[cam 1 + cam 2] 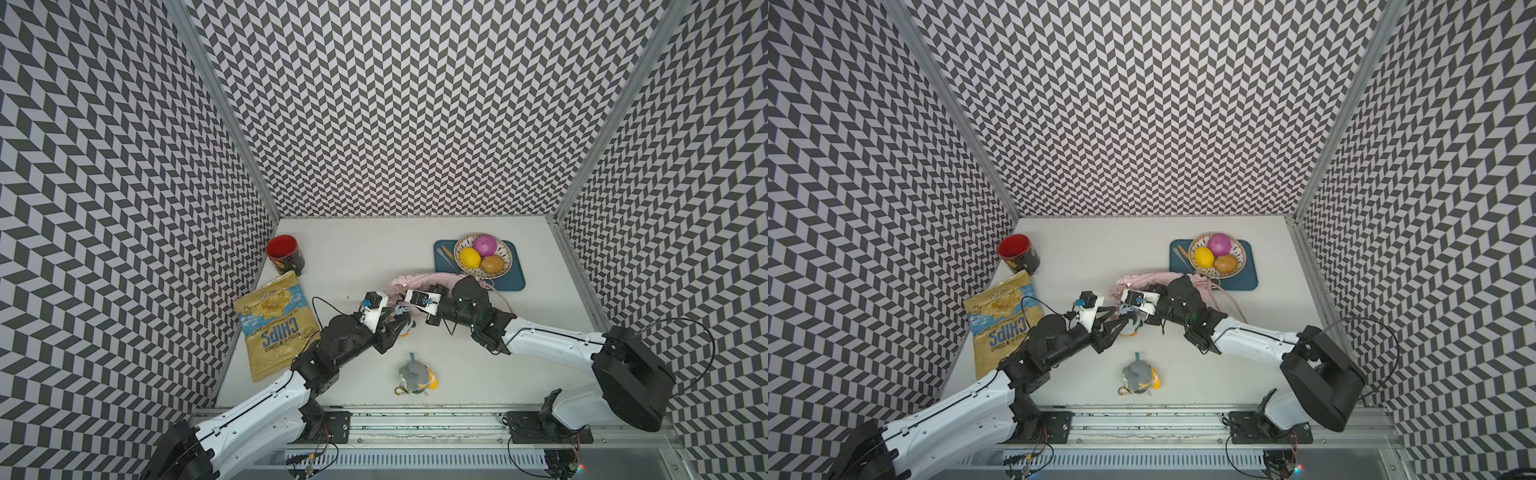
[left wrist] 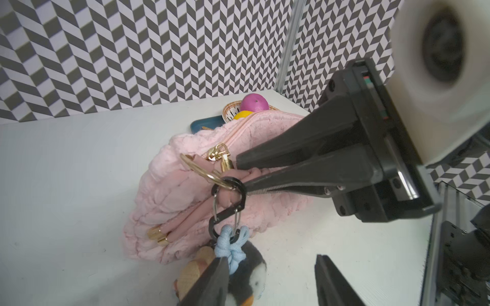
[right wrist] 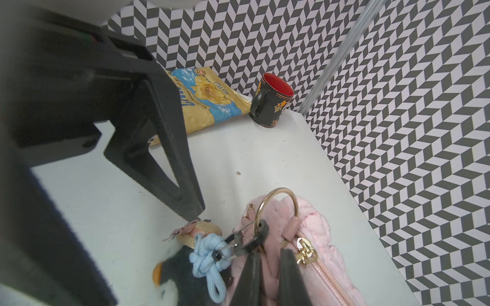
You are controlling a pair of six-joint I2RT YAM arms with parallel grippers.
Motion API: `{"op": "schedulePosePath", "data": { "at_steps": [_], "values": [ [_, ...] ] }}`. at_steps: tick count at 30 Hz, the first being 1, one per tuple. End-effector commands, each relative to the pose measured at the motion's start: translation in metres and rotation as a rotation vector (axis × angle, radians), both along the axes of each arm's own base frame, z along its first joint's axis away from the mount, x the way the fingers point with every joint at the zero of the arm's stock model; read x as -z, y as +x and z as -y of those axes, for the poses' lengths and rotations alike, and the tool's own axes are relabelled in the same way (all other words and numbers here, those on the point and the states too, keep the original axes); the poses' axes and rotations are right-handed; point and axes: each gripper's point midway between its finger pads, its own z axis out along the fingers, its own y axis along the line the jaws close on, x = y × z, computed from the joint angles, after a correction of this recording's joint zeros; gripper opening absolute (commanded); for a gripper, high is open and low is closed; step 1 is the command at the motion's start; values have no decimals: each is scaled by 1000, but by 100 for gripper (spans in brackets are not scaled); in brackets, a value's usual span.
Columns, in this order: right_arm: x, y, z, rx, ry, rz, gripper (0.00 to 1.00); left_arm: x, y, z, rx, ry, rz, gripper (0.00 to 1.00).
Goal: Remove the decoration from the bag
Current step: Adjust the bag.
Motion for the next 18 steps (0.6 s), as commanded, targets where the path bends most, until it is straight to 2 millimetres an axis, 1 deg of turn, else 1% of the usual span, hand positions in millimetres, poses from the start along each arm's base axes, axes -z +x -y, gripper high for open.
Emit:
{"op": "schedulePosePath", "data": {
  "at_steps": [1,3,4,7,11,14,16,18],
  "values": [
    [-32,-4,3,-15,117,37,0,-30,10,-13,-101,-78,207,53],
    [-29,-4,3,-18,115,30,0,-37,6,-15,-93,-104,283,52],
    [-28,-4,3,-19,111,27,0,-37,8,-15,-97,-90,302,52],
    [-27,-3,5,-23,115,18,0,-29,12,-12,-95,-35,326,51],
    [-26,-3,6,-26,116,7,0,-29,8,-3,-34,-16,388,49],
    [-25,-4,7,-24,124,-1,0,-25,13,-4,-37,-3,393,47],
    [-26,-4,7,-26,131,-3,0,-24,15,-2,-20,-28,379,44],
    [-25,-4,7,-27,130,-5,0,-24,16,0,-16,-46,370,43]
  ]
}}
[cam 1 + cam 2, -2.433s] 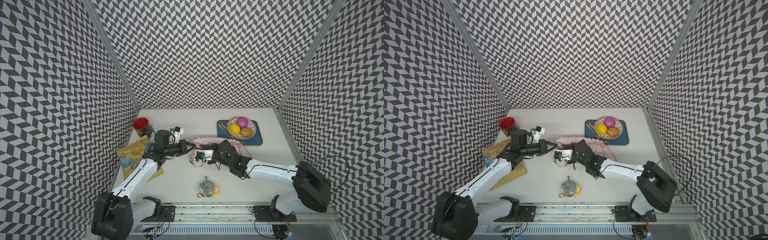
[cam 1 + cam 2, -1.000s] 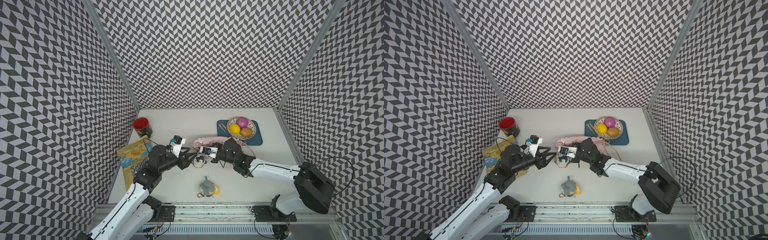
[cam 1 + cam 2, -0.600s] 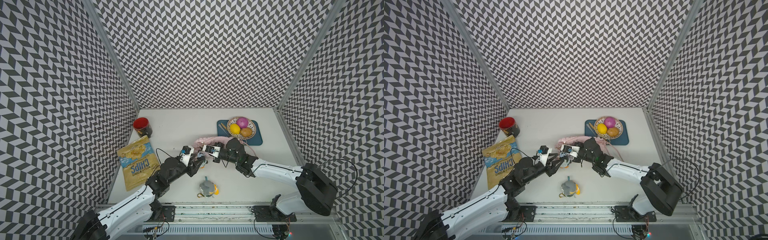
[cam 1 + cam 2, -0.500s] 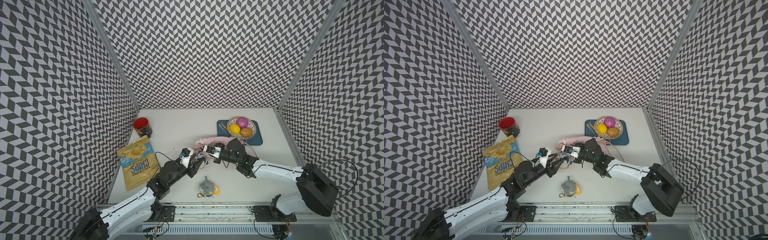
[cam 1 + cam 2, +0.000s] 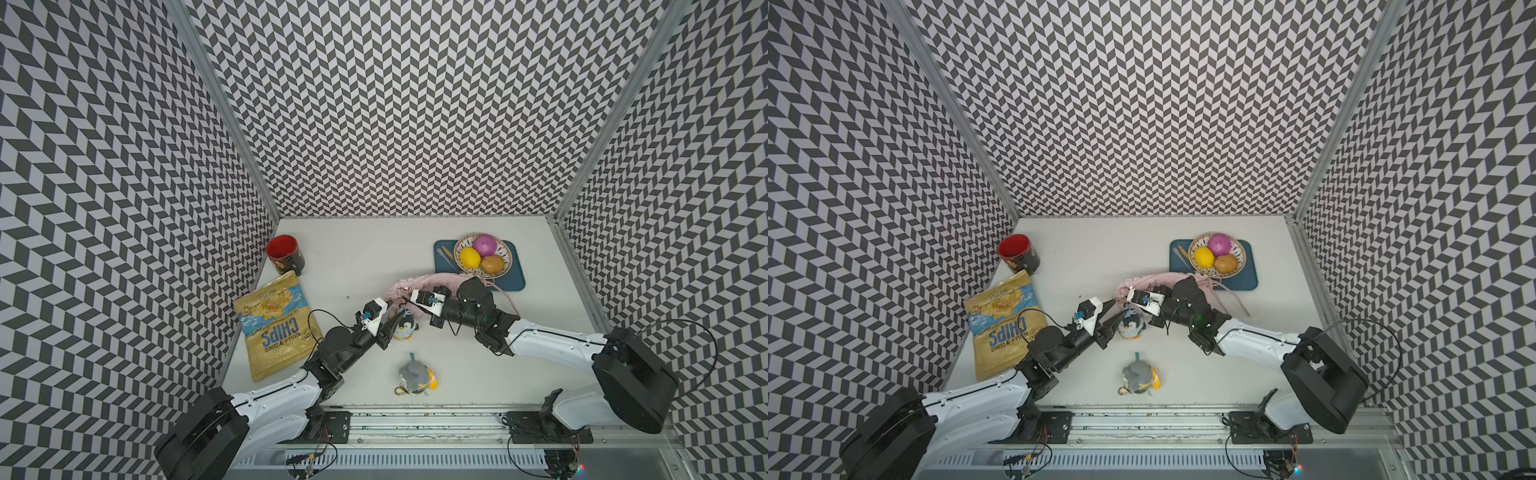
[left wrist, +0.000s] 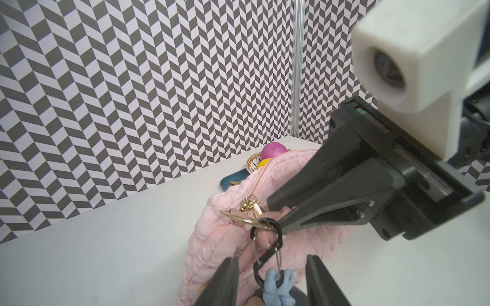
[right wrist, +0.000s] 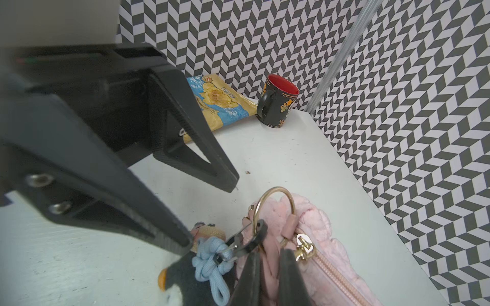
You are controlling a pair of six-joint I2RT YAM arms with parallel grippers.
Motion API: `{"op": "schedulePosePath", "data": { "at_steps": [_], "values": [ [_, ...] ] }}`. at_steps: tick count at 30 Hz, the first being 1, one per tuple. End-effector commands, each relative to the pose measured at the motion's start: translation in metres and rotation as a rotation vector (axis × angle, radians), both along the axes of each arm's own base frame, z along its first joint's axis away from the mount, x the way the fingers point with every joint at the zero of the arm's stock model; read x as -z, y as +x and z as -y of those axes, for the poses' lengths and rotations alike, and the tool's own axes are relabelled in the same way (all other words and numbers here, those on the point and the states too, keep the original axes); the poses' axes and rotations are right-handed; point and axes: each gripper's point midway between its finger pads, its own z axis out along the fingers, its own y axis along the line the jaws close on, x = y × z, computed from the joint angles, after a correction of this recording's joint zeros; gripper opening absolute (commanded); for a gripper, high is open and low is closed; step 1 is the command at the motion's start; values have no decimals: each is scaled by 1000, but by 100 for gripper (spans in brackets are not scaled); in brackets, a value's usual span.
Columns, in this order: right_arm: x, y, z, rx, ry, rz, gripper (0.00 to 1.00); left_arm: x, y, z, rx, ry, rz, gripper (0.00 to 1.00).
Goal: Remove the decoration from the bag
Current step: Adjust the bag.
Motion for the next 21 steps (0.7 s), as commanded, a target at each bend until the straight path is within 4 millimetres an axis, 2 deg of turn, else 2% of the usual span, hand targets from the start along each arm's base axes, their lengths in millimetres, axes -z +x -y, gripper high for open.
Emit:
{"op": "schedulePosePath", "data": {
  "at_steps": [1,4,10,21],
  "values": [
    [-31,1,0,-3,93,59,0,-16,0,3,25,-58,51,43],
    [-32,1,0,3,96,63,0,-13,9,2,0,-85,10,43],
    [-31,3,2,20,100,63,0,-3,5,13,69,-128,-58,45],
    [-33,0,7,29,132,74,0,2,16,19,60,-191,-130,46]
  ]
}}
